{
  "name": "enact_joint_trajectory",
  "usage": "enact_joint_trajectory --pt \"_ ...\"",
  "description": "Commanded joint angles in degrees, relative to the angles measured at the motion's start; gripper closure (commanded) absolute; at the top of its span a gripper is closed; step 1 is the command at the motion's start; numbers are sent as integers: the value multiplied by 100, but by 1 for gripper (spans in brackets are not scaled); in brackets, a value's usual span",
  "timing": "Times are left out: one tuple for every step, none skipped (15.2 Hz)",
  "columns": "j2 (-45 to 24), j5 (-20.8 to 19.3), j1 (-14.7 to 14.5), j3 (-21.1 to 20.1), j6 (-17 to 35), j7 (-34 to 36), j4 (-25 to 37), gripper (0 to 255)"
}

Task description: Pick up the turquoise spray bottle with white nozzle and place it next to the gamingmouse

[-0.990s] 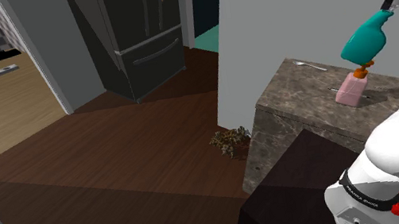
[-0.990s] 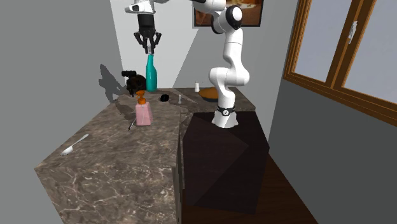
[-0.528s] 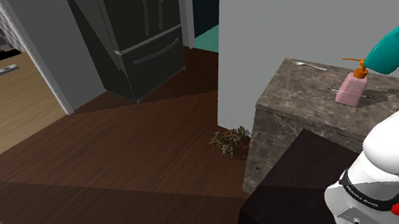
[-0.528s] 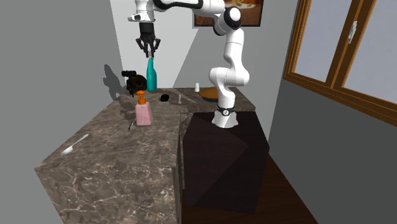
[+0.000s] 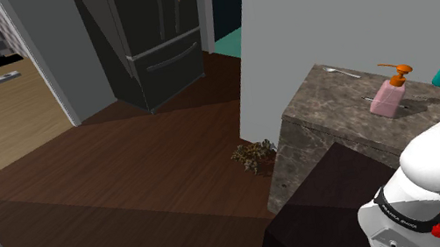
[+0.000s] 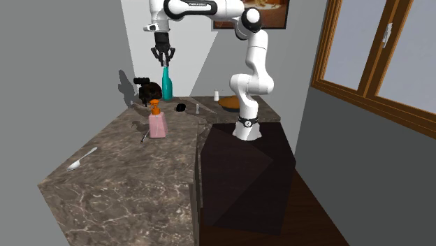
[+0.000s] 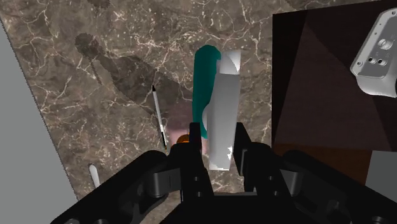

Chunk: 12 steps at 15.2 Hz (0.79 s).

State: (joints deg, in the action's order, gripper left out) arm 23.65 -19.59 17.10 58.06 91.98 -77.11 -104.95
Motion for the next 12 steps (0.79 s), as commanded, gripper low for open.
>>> enact_joint_trajectory --pt "-68 -10 -33 308 96 -278 49 255" --pt "-132 6 -79 510 149 -435 97 255" --pt "-202 30 -142 729 203 -596 151 255" --pt "-282 64 -224 970 258 -761 212 255" --pt "-367 108 -331 1237 313 -930 279 255" --pt "-456 158 -472 1537 367 -1101 354 255" --pt "-546 214 -654 1878 419 -1273 435 255" --pt "-626 267 -890 2266 467 -1440 525 255" --pt "-670 294 -1190 2697 503 -1583 625 255" --pt "-649 265 -1533 3133 522 -1686 735 255" --pt "-556 174 -1870 3520 521 -1745 858 255" --pt "-405 33 -2167 3832 502 -1769 992 255"
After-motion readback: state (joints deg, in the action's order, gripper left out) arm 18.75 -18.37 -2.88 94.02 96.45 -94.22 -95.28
